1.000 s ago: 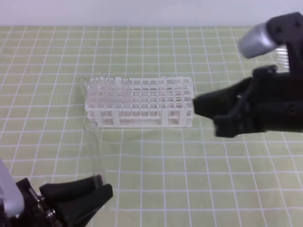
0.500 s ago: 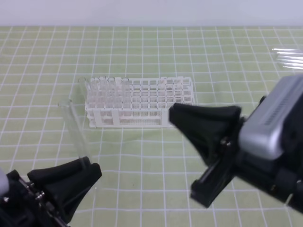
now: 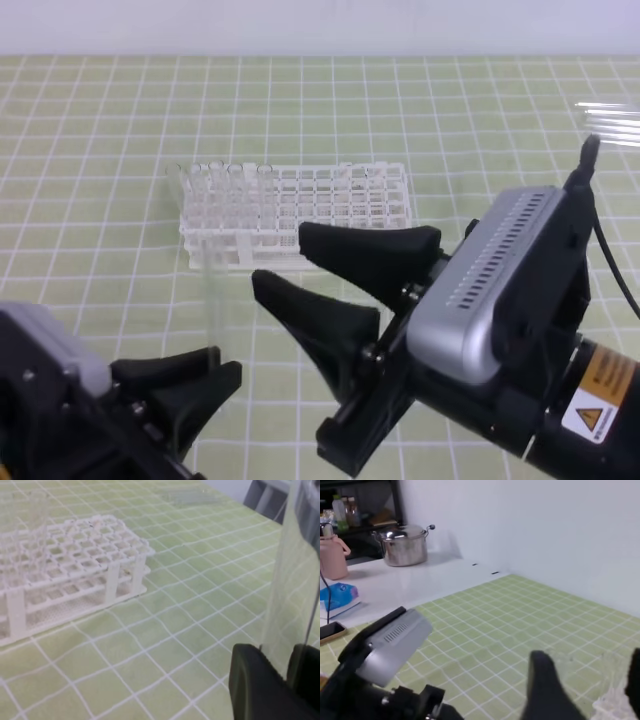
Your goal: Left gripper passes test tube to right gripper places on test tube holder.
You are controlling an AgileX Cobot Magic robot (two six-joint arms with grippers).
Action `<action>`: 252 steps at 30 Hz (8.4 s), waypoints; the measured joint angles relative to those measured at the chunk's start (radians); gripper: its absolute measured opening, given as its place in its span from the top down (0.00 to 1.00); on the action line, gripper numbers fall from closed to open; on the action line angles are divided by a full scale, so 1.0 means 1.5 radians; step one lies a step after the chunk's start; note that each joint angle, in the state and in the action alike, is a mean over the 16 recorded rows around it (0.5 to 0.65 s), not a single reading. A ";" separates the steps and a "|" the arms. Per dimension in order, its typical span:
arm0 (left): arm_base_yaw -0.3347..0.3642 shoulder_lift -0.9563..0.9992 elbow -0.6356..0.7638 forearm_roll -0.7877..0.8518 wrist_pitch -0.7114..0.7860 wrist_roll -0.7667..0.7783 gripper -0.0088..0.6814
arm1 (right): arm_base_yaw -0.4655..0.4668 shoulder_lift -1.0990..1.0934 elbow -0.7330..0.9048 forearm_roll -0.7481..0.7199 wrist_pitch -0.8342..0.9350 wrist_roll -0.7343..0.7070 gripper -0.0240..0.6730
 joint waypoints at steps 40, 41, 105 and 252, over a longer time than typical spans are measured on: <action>0.000 0.042 -0.020 0.024 -0.098 0.056 0.91 | 0.009 0.155 -0.049 -0.103 -0.158 0.217 0.40; 0.000 0.042 -0.020 0.024 -0.098 0.056 0.91 | 0.009 0.157 -0.051 -0.104 -0.159 0.217 0.40; -0.001 -0.107 -0.021 0.023 -0.003 0.046 0.62 | -0.036 0.122 -0.056 -0.113 -0.094 0.195 0.82; -0.002 -0.399 0.184 -0.017 0.168 0.035 0.99 | -0.346 0.594 -0.355 -0.482 -0.335 0.392 0.82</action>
